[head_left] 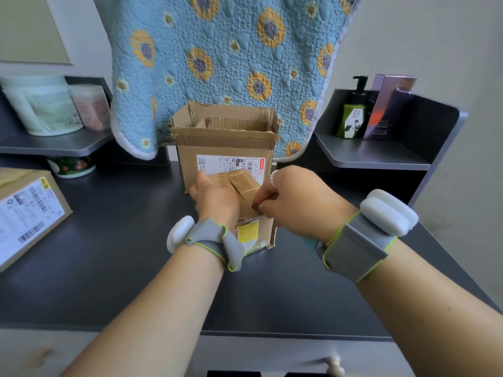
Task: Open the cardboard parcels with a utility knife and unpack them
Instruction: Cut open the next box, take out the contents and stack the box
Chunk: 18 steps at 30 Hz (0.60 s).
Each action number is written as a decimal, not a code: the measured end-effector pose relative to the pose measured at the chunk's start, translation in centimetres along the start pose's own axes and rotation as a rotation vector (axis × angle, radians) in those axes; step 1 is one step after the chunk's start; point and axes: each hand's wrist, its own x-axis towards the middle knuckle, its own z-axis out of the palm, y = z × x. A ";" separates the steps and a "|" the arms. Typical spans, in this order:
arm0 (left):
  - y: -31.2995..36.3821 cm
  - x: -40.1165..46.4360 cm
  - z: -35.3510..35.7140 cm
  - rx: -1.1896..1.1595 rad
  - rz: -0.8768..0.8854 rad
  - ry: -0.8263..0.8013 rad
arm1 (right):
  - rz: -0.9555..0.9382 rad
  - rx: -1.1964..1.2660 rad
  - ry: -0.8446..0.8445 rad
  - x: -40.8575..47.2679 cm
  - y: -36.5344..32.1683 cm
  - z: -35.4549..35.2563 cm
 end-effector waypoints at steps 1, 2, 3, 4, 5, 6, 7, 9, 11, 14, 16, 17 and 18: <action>0.0 -0.1 0.0 -0.003 0.004 0.010 | -0.010 0.005 0.004 -0.2 0.2 -0.1; 0.0 -0.1 0.0 -0.006 0.007 0.020 | -0.022 0.006 0.006 -0.3 0.4 -0.2; 0.0 -0.1 -0.1 -0.009 0.010 0.029 | -0.031 0.011 0.007 -0.4 0.7 -0.4; 0.0 -0.2 -0.1 -0.009 0.012 0.035 | -0.036 0.018 0.010 -0.4 0.9 -0.5; 0.0 -0.2 -0.2 -0.001 0.020 0.037 | -0.039 0.026 0.016 -0.5 1.2 -0.5; 0.0 -0.2 -0.3 0.017 0.041 0.037 | -0.042 0.035 0.022 -0.4 1.4 -0.5; 0.0 -0.4 -0.5 0.051 0.081 0.034 | -0.046 0.042 0.027 -0.4 1.6 -0.4; -0.1 -0.6 -0.8 0.213 0.231 -0.008 | -0.052 0.049 0.040 -0.2 2.0 -0.1; -0.2 -0.6 -1.2 0.415 0.384 -0.095 | -0.050 0.055 0.060 0.1 2.4 0.3; 0.2 -0.8 -1.9 0.627 0.440 -0.172 | -0.051 0.079 0.074 0.4 2.7 0.7; 0.3 -0.6 -2.3 0.777 0.481 -0.161 | -0.069 0.085 0.078 0.4 2.9 0.7; 0.4 -0.5 -2.4 0.836 0.496 -0.155 | -0.073 0.088 0.079 0.3 3.0 0.6; 0.4 -0.5 -2.6 0.878 0.505 -0.147 | -0.075 0.088 0.073 0.2 3.0 0.4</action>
